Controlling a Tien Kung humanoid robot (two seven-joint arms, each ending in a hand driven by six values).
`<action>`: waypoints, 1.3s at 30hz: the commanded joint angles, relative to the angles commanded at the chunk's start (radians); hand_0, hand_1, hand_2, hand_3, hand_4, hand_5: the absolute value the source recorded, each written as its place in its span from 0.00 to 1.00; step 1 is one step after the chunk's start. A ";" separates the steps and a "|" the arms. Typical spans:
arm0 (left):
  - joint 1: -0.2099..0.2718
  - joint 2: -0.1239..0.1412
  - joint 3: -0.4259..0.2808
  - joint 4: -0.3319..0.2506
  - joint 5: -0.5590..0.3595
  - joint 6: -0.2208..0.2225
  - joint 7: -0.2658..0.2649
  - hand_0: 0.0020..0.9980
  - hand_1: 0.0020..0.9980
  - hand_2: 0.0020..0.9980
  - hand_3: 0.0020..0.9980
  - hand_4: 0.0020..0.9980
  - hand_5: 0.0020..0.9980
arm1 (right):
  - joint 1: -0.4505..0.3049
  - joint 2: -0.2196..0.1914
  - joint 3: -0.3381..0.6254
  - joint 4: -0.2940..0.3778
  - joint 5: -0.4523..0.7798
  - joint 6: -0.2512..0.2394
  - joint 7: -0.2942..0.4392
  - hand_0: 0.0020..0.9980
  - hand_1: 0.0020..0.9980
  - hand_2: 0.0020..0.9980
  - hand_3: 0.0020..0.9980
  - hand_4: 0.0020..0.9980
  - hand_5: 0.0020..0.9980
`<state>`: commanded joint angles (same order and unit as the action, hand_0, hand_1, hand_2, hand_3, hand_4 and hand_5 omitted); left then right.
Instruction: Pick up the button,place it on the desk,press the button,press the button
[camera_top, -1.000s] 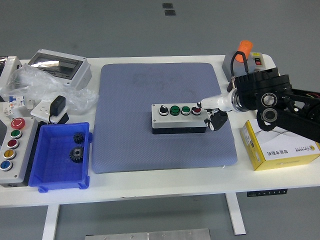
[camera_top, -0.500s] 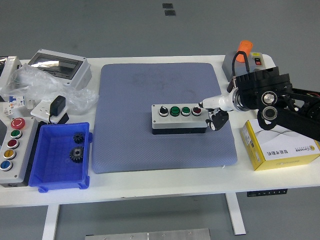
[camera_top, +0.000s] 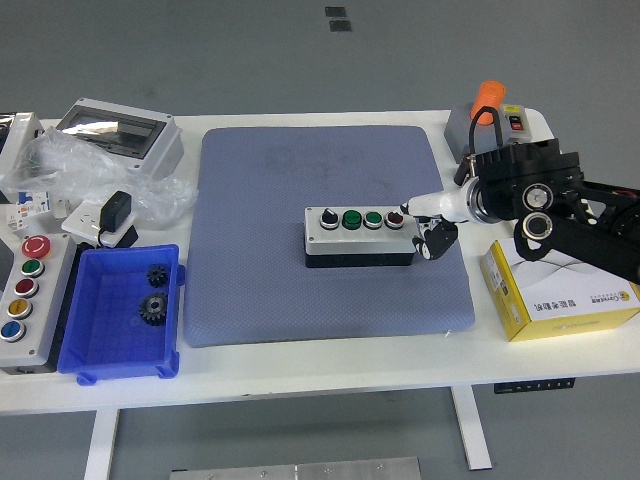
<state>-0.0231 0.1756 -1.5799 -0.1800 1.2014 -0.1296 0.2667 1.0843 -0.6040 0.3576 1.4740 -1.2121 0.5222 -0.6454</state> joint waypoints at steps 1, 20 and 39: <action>0.000 0.000 0.000 0.000 0.000 0.000 0.000 0.62 0.54 0.51 0.59 0.50 0.10 | -0.007 -0.013 0.023 0.009 0.012 0.010 0.000 0.50 0.49 0.33 1.00 0.22 0.00; -0.009 -0.016 0.102 0.000 -0.039 0.077 0.039 0.62 0.54 0.51 0.59 0.50 0.10 | -0.573 0.245 0.739 0.130 -0.485 -0.363 0.268 0.39 0.57 0.63 0.97 0.63 0.09; -0.024 -0.033 0.112 0.000 -0.035 0.114 -0.011 0.62 0.54 0.52 0.59 0.51 0.15 | -0.954 0.339 1.033 -0.097 0.136 -1.033 0.995 0.84 0.76 0.78 0.77 0.87 0.74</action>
<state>-0.0473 0.1425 -1.4679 -0.1800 1.1663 -0.0159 0.2556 0.1305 -0.2651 1.3902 1.3770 -1.0760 -0.5110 0.3495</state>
